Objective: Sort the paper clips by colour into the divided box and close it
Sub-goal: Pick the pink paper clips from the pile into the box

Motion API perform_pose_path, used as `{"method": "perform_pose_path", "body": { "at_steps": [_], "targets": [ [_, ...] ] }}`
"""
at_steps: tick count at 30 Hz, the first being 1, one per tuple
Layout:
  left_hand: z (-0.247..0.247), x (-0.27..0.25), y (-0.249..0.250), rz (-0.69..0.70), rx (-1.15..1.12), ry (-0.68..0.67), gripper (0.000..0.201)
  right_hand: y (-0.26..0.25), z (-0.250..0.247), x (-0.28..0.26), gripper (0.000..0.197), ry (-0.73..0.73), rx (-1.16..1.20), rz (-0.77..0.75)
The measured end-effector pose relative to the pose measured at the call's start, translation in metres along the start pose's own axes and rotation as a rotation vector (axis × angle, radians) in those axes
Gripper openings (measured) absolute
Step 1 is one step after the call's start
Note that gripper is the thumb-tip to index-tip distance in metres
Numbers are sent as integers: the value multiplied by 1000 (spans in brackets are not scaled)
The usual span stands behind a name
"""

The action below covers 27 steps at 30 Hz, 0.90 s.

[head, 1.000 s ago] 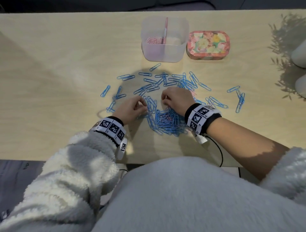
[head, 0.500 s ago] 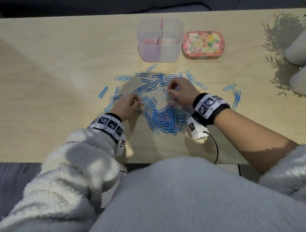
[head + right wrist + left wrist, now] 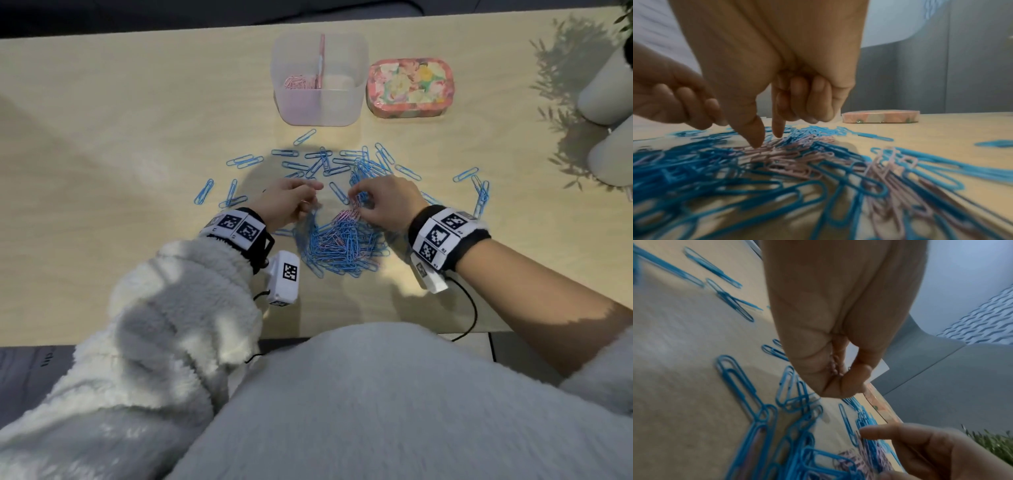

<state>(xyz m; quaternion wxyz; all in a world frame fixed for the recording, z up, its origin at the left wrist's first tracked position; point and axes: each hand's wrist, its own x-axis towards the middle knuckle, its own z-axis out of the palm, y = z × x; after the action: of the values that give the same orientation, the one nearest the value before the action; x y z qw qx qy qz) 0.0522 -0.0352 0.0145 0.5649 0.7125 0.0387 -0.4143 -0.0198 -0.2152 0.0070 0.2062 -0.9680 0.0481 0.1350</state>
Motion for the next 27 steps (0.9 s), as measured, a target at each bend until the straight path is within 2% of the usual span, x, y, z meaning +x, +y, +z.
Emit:
{"method": "perform_pose_path", "body": {
  "at_steps": [2,4,8,10,14,18,24,27],
  "targets": [
    [7,6,2,-33,35,2,23,2,2,-1,40,6,-50,-2],
    [14,9,4,-9,170,5,20,4,4,-1,40,-6,-48,-1],
    [24,14,-4,197,801,78,19,2,3,-1,41,-48,-83,-44],
    [27,16,-12,251,981,132,25,3,3,1,39,-49,-112,-63],
    [31,13,-20,277,979,180,22,3,3,3,34,-68,-197,-112],
    [33,10,-18,313,1042,159,16,4,7,6,28,-72,-375,-206],
    [28,10,-20,382,1191,156,20,8,14,10,36,-125,-589,-267],
    [21,10,-17,387,1148,138,21,3,11,11,21,-183,-716,-300]
  ]
}}
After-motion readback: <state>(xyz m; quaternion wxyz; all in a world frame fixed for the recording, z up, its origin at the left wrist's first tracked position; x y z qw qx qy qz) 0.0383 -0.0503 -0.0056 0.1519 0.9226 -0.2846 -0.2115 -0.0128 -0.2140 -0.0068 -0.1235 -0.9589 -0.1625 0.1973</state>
